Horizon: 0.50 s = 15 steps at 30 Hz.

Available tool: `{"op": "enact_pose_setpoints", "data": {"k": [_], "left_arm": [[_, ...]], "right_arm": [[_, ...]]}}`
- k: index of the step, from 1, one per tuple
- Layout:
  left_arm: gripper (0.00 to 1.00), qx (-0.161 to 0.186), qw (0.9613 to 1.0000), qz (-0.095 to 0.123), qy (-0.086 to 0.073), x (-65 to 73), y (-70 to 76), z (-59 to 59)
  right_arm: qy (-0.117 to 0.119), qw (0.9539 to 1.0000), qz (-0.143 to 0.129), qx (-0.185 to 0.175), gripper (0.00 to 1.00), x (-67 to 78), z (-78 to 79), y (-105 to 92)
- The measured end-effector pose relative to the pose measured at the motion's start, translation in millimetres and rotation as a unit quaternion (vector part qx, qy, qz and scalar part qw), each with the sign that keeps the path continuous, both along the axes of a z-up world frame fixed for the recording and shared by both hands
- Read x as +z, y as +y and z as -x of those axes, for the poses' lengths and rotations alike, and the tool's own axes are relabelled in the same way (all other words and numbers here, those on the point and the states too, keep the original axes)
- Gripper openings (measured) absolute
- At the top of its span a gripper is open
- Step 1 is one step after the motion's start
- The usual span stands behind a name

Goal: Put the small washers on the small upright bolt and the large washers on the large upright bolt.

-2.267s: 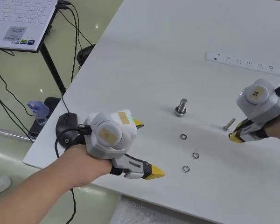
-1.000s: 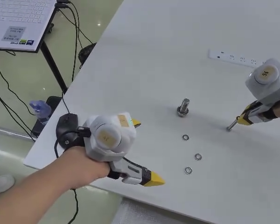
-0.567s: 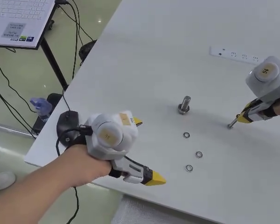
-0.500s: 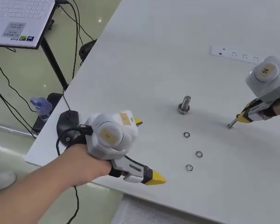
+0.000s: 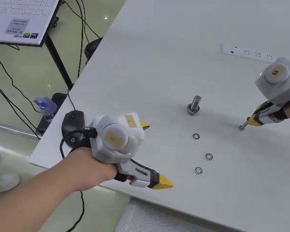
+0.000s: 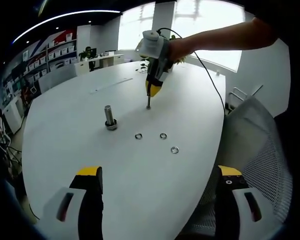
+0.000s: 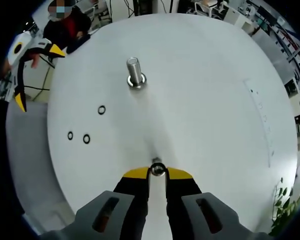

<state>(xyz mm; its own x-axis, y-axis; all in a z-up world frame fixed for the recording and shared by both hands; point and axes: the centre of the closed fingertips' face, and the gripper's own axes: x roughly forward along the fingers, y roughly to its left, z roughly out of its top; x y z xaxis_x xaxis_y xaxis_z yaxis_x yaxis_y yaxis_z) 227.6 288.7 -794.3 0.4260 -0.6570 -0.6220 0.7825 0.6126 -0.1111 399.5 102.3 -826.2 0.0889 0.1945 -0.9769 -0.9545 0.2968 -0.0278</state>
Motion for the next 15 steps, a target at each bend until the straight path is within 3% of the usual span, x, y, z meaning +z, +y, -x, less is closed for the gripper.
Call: {"op": "enact_pose_setpoints", "data": {"k": [15], "left_arm": [[0.92, 0.002, 1.0, -0.001, 0.005, -2.4, 3.0, 3.2]], "right_arm": [[-0.004, 0.9998, 0.011, 0.014, 0.12, -18.5, -0.6, 0.3]]}}
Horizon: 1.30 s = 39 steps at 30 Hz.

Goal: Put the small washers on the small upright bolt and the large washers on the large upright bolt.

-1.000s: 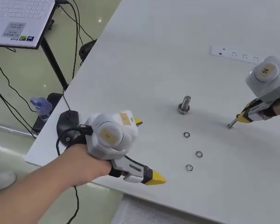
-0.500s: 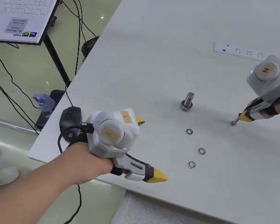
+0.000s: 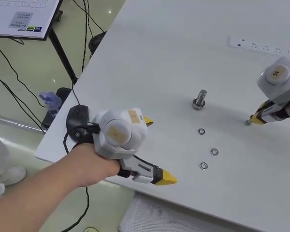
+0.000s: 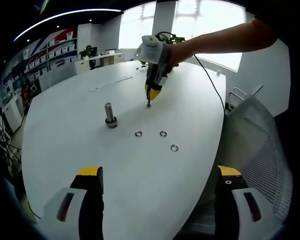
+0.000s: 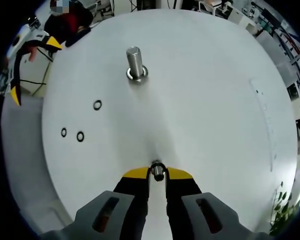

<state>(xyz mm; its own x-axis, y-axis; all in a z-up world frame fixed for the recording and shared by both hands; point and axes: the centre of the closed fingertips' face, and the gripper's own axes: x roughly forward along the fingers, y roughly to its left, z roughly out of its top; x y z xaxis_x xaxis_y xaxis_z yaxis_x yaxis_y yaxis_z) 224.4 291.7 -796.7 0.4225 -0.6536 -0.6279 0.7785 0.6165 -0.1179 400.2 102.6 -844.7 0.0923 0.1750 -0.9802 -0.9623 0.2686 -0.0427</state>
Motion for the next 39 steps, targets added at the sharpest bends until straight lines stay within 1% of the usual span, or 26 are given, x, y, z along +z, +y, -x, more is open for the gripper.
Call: {"op": "enact_pose_setpoints", "data": {"k": [8, 17, 30, 39], "left_arm": [[0.91, -0.002, 1.0, -0.002, 0.001, -0.4, 0.0, 0.0], [0.9, -0.004, 1.0, -0.003, 0.005, -1.8, -0.5, -0.5], [0.89, -0.006, 0.9999, -0.004, 0.008, -2.4, -0.1, -1.1], [0.88, -0.009, 0.9999, -0.005, 0.007, -0.9, -1.2, -2.7]], "right_arm": [[0.001, 1.0, -0.001, -0.002, 0.12, -11.2, -1.4, -2.3], [0.002, 1.0, 0.003, 0.0, 0.12, -20.2, -0.4, -2.9], [0.004, 1.0, 0.003, 0.003, 0.13, -23.3, -2.3, 0.1], [0.004, 1.0, 0.001, 0.001, 0.13, -22.8, -2.0, 0.7]]}}
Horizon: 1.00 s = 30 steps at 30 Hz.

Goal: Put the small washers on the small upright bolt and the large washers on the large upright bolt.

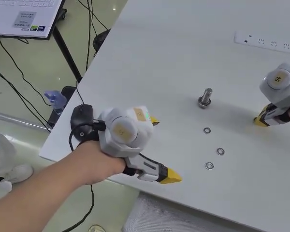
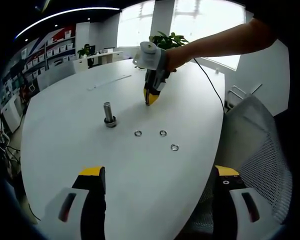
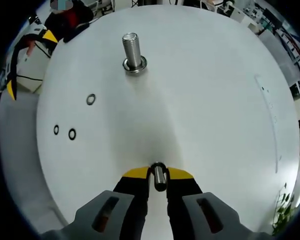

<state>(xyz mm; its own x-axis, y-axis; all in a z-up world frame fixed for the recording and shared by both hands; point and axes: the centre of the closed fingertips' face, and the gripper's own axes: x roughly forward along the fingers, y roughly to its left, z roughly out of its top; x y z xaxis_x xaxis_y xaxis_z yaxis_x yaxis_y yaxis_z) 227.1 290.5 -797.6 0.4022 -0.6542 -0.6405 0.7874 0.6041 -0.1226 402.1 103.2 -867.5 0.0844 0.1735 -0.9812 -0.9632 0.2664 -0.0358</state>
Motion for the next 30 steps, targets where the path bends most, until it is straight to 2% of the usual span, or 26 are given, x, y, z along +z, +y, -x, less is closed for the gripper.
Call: {"op": "enact_pose_setpoints", "data": {"k": [12, 19, 24, 30], "left_arm": [[0.88, -0.002, 1.0, 0.001, -0.002, 1.4, -0.8, -1.5], [0.88, -0.002, 1.0, 0.003, -0.006, 4.2, -1.8, -3.3], [0.88, -0.001, 1.0, 0.002, -0.009, 7.5, -0.2, -2.3], [0.88, 0.0, 0.9999, 0.001, -0.012, 11.0, 1.6, -0.3]], "right_arm": [[-0.001, 1.0, -0.009, 0.003, 0.21, 9.2, -3.1, 2.0], [-0.008, 0.9998, -0.01, 0.015, 0.24, 26.2, -4.9, 6.1], [-0.016, 0.9993, -0.018, 0.028, 0.25, 40.8, -5.5, 16.7], [-0.02, 0.9983, -0.027, 0.047, 0.26, 50.8, -0.3, 31.4]]}}
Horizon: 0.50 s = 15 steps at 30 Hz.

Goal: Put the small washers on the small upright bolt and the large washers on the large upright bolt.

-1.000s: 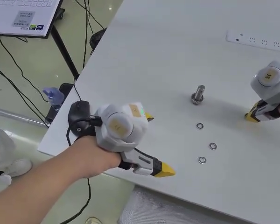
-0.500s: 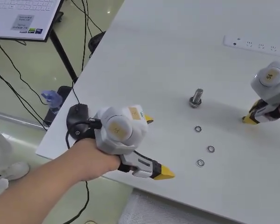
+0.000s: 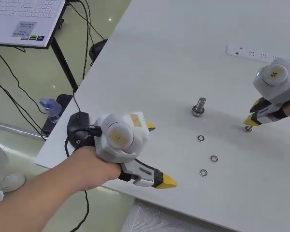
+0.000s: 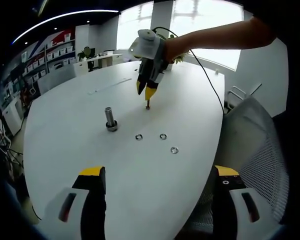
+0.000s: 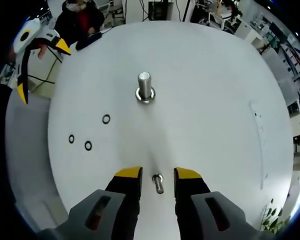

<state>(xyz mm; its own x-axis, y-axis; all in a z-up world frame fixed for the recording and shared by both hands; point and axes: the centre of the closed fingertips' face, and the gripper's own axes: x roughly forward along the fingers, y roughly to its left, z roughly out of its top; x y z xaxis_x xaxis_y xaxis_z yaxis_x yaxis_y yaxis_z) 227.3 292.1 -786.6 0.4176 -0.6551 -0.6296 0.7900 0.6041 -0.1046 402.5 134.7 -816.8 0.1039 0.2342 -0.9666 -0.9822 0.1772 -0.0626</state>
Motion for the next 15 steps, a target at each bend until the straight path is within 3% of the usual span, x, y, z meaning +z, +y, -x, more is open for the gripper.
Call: {"op": "enact_pose_setpoints", "data": {"k": [15], "left_arm": [[0.88, 0.003, 1.0, 0.001, -0.004, 5.8, 1.9, 3.6]], "right_arm": [[-0.001, 0.9983, -0.02, 0.055, 0.29, 13.1, 25.1, 43.7]]}}
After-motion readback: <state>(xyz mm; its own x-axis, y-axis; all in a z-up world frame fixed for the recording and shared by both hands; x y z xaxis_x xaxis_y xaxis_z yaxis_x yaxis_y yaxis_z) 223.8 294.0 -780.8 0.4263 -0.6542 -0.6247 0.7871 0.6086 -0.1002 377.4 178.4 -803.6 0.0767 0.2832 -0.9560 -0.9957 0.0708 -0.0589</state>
